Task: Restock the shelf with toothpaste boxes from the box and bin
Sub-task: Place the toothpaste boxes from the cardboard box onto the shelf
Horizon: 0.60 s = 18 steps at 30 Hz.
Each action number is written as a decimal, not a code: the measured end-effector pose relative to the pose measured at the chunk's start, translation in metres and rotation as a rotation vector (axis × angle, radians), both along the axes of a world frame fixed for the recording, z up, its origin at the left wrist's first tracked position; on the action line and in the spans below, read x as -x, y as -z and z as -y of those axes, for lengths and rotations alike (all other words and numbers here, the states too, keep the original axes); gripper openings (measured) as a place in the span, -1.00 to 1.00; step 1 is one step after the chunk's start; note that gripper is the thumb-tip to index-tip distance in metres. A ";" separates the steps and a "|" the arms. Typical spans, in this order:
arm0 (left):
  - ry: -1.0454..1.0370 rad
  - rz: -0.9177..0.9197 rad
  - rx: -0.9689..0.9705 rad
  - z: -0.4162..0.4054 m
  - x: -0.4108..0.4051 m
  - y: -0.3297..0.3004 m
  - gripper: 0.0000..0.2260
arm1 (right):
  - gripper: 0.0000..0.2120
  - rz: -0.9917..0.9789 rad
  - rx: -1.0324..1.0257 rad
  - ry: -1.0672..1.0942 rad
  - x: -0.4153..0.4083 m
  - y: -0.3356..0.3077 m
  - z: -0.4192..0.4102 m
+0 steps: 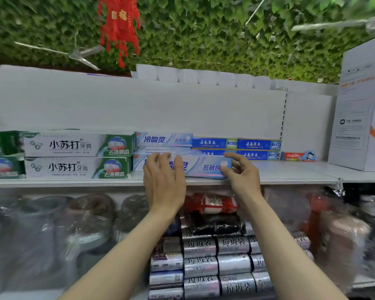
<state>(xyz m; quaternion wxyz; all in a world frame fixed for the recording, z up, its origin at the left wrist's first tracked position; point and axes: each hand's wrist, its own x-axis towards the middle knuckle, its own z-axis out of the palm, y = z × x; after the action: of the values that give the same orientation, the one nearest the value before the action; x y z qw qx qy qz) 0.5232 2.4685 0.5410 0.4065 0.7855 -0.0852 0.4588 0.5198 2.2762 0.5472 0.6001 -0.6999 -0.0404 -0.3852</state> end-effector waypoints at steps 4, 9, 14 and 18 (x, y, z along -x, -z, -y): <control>-0.088 -0.109 -0.076 -0.023 -0.007 0.007 -0.43 | -0.74 -0.051 0.177 0.004 -0.020 -0.002 -0.017; -0.103 -0.144 -0.116 -0.035 -0.009 0.013 -0.30 | -0.54 0.014 0.398 0.147 -0.020 -0.002 -0.035; -0.101 -0.168 -0.114 -0.033 0.000 0.010 -0.31 | -0.63 0.143 0.369 0.249 -0.001 0.016 -0.057; -0.104 -0.191 -0.134 -0.031 0.001 0.008 -0.37 | -0.62 0.090 0.384 0.190 -0.004 0.020 -0.064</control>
<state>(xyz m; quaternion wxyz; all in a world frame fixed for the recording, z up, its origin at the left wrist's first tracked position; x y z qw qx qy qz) 0.5227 2.4992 0.5334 0.3350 0.8544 -0.0358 0.3956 0.5236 2.3402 0.5267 0.4146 -0.7840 -0.0736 -0.4561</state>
